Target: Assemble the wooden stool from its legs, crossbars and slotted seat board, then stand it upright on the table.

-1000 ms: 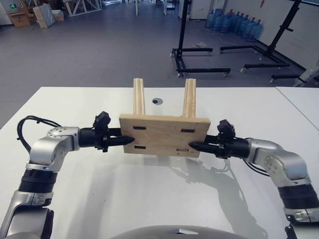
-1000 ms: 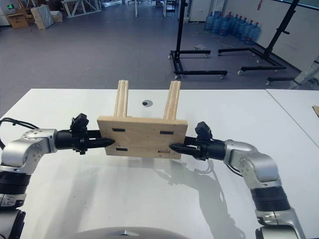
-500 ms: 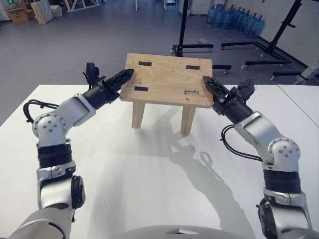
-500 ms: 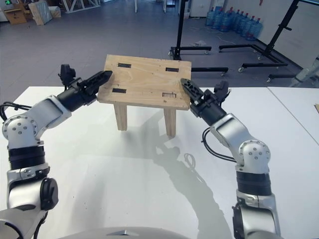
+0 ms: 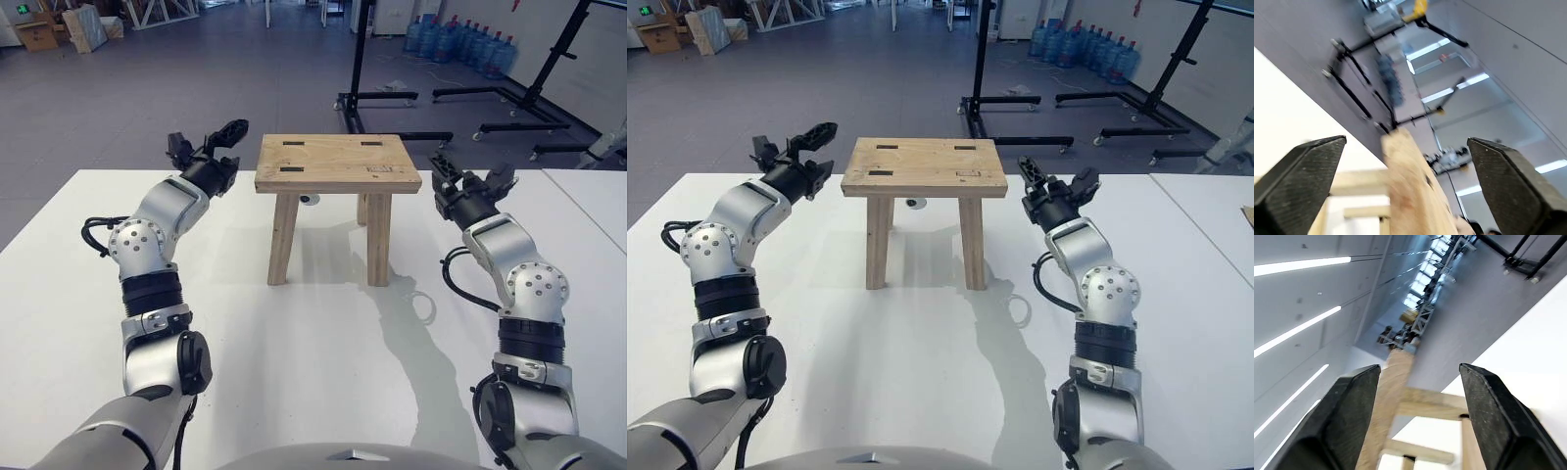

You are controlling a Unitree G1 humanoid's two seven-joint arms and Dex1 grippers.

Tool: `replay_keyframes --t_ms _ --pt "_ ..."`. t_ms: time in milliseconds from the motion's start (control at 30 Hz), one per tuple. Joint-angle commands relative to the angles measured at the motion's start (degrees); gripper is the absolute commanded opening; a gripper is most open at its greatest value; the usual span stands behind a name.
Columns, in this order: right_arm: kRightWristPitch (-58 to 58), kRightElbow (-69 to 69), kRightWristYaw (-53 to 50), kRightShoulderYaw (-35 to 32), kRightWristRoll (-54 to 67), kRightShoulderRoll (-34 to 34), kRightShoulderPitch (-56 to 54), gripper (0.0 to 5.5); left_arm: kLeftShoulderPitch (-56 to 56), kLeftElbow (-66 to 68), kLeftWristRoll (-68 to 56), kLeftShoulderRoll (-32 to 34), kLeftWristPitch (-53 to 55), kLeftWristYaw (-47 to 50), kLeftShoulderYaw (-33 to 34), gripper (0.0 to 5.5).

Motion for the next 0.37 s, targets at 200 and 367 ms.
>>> replay_keyframes --t_ms 200,367 --pt "-14.41 0.69 5.53 15.90 -47.88 -4.76 11.35 2.96 15.27 -11.15 50.66 9.26 -22.67 -10.39 -26.37 4.58" --pt "-24.21 8.64 11.23 14.46 -55.15 -0.43 14.10 2.96 21.06 -10.51 52.54 3.53 -28.09 -13.95 -23.69 4.58"
